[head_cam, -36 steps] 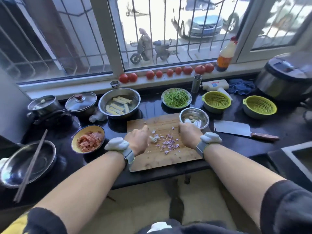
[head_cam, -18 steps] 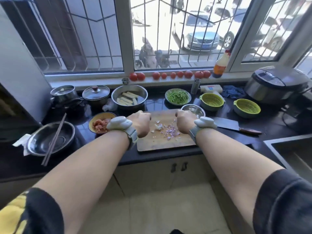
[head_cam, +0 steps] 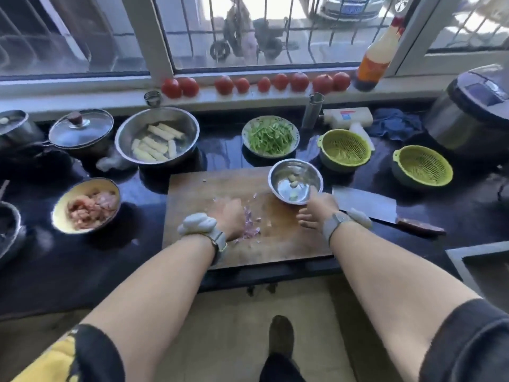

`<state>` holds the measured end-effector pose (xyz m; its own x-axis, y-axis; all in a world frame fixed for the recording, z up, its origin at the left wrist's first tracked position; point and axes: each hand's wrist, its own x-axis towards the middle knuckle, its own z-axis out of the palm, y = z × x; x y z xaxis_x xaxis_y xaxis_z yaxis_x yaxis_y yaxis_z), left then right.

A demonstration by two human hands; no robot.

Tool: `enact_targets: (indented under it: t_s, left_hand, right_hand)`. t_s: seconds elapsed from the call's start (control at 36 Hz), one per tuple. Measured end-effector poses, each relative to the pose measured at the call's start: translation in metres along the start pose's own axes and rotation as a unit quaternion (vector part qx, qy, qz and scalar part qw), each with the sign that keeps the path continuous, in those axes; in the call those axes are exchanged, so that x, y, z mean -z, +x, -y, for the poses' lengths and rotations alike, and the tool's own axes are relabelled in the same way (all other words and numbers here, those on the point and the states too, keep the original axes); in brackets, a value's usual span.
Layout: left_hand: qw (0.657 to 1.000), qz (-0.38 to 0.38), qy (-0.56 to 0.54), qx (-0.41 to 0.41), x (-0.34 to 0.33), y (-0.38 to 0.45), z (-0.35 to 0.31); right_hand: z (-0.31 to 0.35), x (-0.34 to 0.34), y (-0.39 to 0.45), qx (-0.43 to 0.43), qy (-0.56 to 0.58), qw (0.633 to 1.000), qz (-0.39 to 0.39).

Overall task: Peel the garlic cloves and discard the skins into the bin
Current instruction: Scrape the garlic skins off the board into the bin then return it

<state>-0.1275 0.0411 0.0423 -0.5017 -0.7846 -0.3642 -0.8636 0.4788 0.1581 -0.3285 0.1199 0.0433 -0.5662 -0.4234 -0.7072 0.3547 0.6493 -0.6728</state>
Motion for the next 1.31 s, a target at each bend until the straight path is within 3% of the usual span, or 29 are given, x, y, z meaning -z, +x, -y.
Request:
enact_targets:
  t_s: [0.11, 0.19, 0.25, 0.28, 0.36, 0.47, 0.58, 0.69, 0.94, 1.08, 1.17, 1.31]
  left_hand:
    - [0.999, -0.029, 0.017, -0.036, -0.017, 0.049, -0.022]
    - [0.988, -0.133, -0.077, 0.014, -0.026, 0.063, -0.029]
    - [0.95, -0.227, -0.168, 0.136, -0.036, 0.054, -0.01]
    - [0.926, -0.228, -0.207, 0.22, -0.041, 0.041, 0.004]
    - [0.868, -0.177, -0.191, 0.423, -0.056, -0.003, 0.053]
    - [0.823, -0.083, -0.218, 0.517, -0.062, -0.034, 0.094]
    - [0.852, -0.002, -0.211, 0.479, -0.066, -0.045, 0.107]
    - [0.858, -0.024, -0.242, 0.453, -0.069, -0.04, 0.094]
    - [0.846, -0.024, -0.282, 0.451, -0.076, -0.054, 0.1]
    - [0.809, -0.047, -0.345, 0.473, -0.094, -0.083, 0.08]
    - [0.787, -0.049, -0.387, 0.477, -0.112, -0.102, 0.064]
    - [0.707, -0.073, -0.508, 0.487, -0.133, -0.124, 0.055]
  right_hand:
    - [0.012, -0.001, 0.036, 0.002, -0.054, 0.997, 0.048]
    - [0.023, 0.009, 0.053, 0.029, -0.129, 0.991, 0.007]
    - [0.026, 0.021, 0.061, 0.038, -0.159, 0.986, -0.031]
    - [0.026, 0.026, 0.064, 0.043, -0.167, 0.984, -0.044]
    - [0.024, 0.039, 0.057, 0.047, -0.223, 0.971, -0.078]
    - [0.002, 0.049, 0.04, 0.055, -0.387, 0.919, -0.06]
    - [-0.02, 0.049, 0.028, 0.074, -0.493, 0.864, -0.066]
    - [-0.03, 0.047, 0.023, 0.109, -0.455, 0.879, -0.093]
    - [-0.035, 0.042, 0.002, 0.138, -0.611, 0.772, -0.106]
    - [-0.046, 0.055, -0.002, 0.163, -0.615, 0.763, -0.111]
    - [-0.047, 0.072, 0.012, 0.169, -0.597, 0.778, -0.101]
    - [-0.04, 0.07, 0.0, 0.158, -0.548, 0.815, -0.103]
